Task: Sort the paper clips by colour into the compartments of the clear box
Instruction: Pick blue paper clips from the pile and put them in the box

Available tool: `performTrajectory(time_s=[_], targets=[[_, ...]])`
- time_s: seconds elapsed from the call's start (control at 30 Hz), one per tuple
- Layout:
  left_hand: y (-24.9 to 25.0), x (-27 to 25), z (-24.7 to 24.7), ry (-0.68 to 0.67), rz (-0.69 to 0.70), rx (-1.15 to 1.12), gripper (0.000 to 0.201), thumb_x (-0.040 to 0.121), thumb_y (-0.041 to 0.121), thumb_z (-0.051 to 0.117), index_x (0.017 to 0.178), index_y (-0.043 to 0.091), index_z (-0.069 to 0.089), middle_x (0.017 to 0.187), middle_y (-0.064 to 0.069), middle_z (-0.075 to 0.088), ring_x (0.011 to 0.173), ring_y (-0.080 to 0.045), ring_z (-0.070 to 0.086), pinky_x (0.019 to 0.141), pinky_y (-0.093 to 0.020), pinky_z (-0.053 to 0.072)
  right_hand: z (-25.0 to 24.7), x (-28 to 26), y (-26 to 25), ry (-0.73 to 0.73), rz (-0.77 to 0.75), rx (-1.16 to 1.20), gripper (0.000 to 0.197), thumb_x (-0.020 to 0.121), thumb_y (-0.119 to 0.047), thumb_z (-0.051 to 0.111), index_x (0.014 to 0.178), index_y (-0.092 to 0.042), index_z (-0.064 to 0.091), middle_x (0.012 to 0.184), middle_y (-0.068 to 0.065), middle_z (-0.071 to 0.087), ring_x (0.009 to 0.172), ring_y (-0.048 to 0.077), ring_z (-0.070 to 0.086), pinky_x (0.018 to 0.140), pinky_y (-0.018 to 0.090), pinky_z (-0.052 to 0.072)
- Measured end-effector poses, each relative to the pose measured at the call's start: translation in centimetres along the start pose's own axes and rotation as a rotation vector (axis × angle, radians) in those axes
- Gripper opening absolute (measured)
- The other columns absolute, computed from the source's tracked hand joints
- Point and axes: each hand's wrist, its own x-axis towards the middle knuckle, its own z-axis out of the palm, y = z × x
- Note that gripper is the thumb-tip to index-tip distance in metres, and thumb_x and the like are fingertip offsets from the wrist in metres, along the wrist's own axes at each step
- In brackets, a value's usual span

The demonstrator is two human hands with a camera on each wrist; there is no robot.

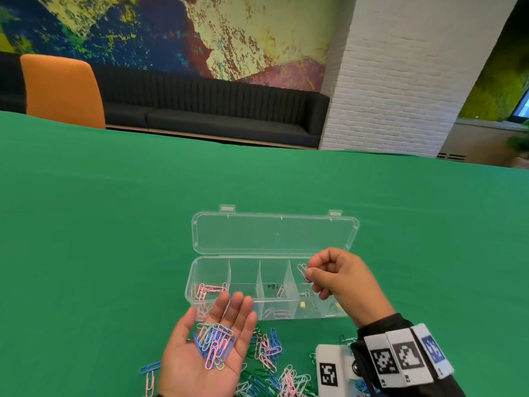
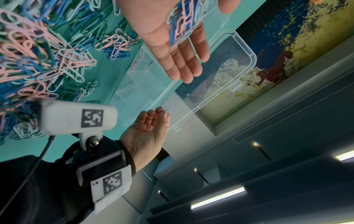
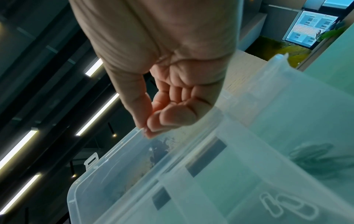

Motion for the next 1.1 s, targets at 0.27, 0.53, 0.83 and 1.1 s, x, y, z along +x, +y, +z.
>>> performTrajectory(time_s=[0.27,0.53,0.83,1.1], targets=[[-0.6,-0.6,0.3,0.115,-0.054,0.033,0.06,0.088,0.043,0.045,0.08,-0.01,0.072,0.101,-0.028,0.067,0.084,-0.042,0.068,0.068,-0.057,0.051,0.8,0.0,0.0,-0.066,0.043,0.112,0.007,0.087,-0.006,0.062,0.091,-0.011,0.064,0.092,0.016,0.071,0.074,0.02,0.068,0.063,0.024,0.056],[-0.8,-0.8,0.6,0.063,-0.108,0.037,0.053,0.087,0.032,0.039,0.094,-0.011,0.07,0.116,-0.029,0.062,0.1,-0.042,0.063,0.079,-0.06,0.045,0.6,-1.5,-2.3,-0.198,-0.105,0.032,0.012,0.085,0.002,0.059,0.087,-0.01,0.062,0.076,0.005,0.07,0.065,0.013,0.062,0.059,0.021,0.051],[-0.6,-0.8,0.9,0.009,-0.083,0.041,0.048,0.084,0.018,0.037,0.123,-0.004,0.054,0.114,-0.028,0.063,0.092,-0.037,0.066,0.07,-0.047,0.058,4.1,-4.8,-4.1,-0.577,-0.388,-0.54,0.021,0.081,-0.012,0.066,0.087,-0.032,0.064,0.07,-0.008,0.059,0.062,0.001,0.05,0.065,0.019,0.044],[-0.2,-0.9,0.8,-0.015,-0.094,0.07,0.061,0.087,0.035,0.034,0.131,-0.005,0.048,0.126,-0.031,0.054,0.11,-0.04,0.059,0.087,-0.044,0.05,6.0,-5.0,-2.8,-0.561,-0.498,-0.686,0.019,0.08,-0.022,0.064,0.095,-0.03,0.058,0.068,-0.012,0.046,0.064,-0.002,0.044,0.06,0.015,0.034]])
